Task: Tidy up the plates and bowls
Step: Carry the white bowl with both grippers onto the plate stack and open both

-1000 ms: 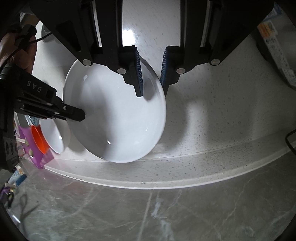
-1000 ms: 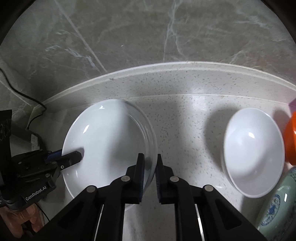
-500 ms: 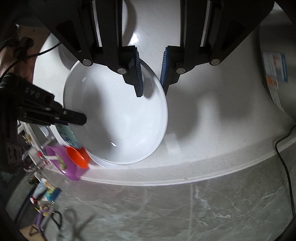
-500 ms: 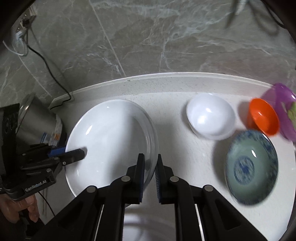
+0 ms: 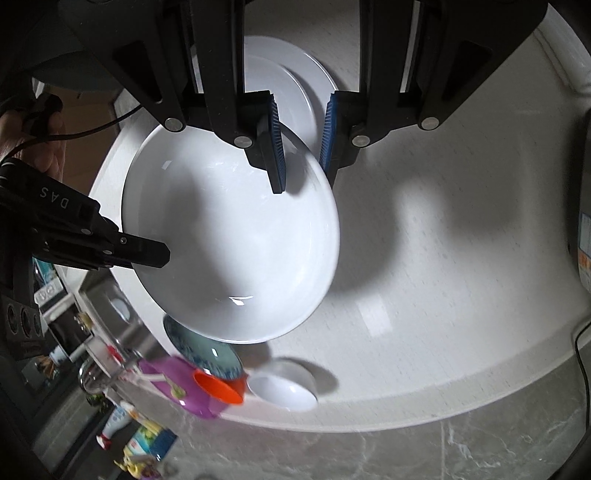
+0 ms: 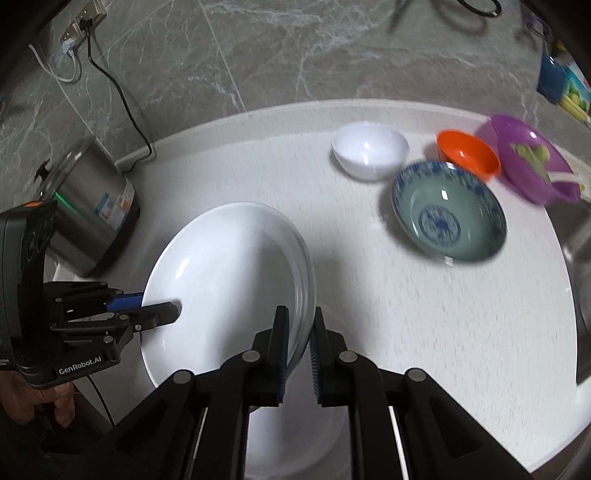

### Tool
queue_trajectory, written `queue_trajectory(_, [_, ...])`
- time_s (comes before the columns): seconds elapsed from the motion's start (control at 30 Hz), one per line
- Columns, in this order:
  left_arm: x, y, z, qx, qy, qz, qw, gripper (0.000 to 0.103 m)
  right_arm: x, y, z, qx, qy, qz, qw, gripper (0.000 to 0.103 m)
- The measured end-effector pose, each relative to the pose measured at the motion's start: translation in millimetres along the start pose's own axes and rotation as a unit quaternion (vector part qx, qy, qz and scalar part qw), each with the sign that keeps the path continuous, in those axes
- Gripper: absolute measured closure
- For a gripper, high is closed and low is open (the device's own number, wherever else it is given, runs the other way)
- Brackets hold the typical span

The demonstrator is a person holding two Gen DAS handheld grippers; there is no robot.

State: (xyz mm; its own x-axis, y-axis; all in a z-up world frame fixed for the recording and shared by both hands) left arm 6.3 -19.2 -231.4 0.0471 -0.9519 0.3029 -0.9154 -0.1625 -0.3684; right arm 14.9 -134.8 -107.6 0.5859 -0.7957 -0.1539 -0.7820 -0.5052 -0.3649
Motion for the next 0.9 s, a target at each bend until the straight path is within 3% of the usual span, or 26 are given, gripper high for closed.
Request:
queue_trajectory(0.4, [14,43,33,-0.033,-0.013,0.026,0.999,0.086,6,57,8,-0.026,0.003,0.002,1.0,0.09])
queue_trajectory(0.9, [12,51,60,-0.056,-0.03,0.037,0.9973,0.086,5,84,25,-0.046,0.014,-0.016,0.999,0.09])
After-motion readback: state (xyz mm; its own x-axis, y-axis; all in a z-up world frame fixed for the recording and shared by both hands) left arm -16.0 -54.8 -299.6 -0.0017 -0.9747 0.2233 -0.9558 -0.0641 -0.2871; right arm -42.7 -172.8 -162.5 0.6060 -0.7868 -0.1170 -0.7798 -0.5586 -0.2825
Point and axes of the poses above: each gripper's, at about its wrist camera, not at the fingertips, and z roughly the way its jaws point, x to its right, y to its underside, the point moved 4 cm from there along z, roughly the way its jaws point, and after that the axes turned 7 degrees about -z, right-handed, at the moved point
